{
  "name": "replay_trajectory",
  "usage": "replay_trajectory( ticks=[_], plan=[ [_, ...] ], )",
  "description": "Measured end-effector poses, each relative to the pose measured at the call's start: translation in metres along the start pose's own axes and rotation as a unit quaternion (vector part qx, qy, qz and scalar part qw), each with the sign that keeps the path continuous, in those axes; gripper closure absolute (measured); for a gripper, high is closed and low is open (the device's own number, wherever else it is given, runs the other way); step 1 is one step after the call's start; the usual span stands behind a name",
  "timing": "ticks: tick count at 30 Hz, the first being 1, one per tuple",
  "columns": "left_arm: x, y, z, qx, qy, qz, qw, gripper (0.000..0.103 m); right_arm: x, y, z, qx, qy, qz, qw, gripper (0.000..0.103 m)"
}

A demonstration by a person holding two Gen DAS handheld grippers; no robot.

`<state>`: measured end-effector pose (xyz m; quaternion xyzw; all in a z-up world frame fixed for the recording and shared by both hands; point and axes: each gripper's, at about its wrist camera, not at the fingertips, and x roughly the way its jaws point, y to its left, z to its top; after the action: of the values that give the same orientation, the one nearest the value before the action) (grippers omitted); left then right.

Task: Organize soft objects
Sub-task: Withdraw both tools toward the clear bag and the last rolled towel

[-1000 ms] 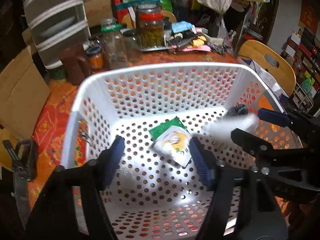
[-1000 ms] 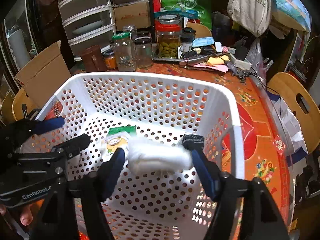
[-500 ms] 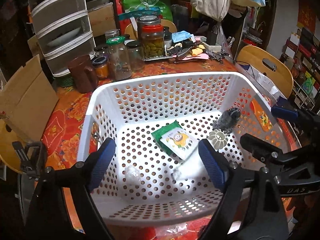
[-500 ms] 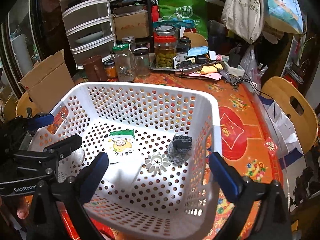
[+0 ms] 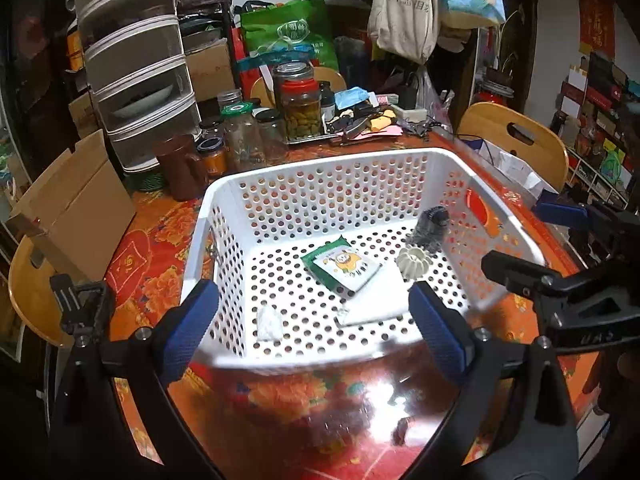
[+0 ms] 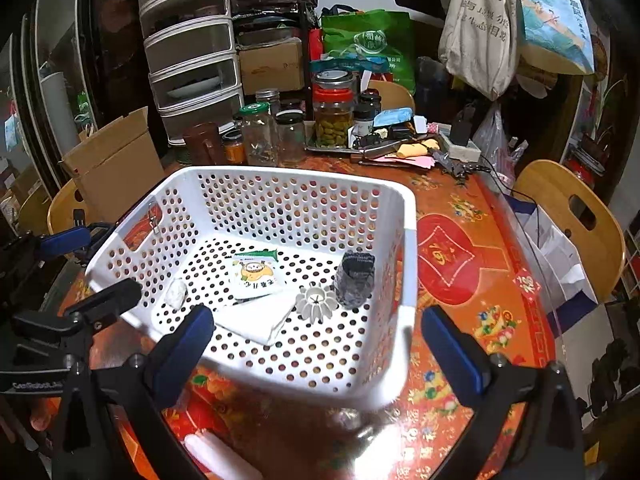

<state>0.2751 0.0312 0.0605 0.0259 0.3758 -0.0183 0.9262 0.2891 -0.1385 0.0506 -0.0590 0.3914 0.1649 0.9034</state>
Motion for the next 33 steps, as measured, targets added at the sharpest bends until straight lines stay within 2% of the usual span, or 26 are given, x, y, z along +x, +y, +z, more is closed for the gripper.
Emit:
replay_trajectory(
  ticks=[10, 17, 22, 28, 33],
  plan=[
    [-0.040, 0.001, -0.044, -0.010, -0.012, -0.010, 0.9998, 0.006, -0.035, 0.004, -0.032, 0.001, -0.023, 0.020, 1.000, 0.000],
    [-0.048, 0.012, -0.078, -0.037, -0.002, -0.023, 0.9990, 0.006, -0.048, 0.015, -0.065, -0.002, -0.023, 0.031, 0.999, 0.000],
    [-0.036, 0.017, -0.096, -0.048, 0.017, -0.023, 0.9984, 0.006, -0.045, 0.023, -0.101, 0.004, -0.009, 0.047, 0.999, 0.000],
    [-0.002, 0.017, -0.114, -0.066, 0.052, -0.031, 0.9960, 0.006, -0.023, 0.030, -0.138, 0.012, 0.023, 0.076, 0.997, 0.000],
    [0.028, 0.012, -0.125, -0.072, 0.079, -0.035, 0.9936, 0.006, -0.010, 0.046, -0.155, -0.002, 0.035, 0.087, 0.996, 0.006]
  ],
)
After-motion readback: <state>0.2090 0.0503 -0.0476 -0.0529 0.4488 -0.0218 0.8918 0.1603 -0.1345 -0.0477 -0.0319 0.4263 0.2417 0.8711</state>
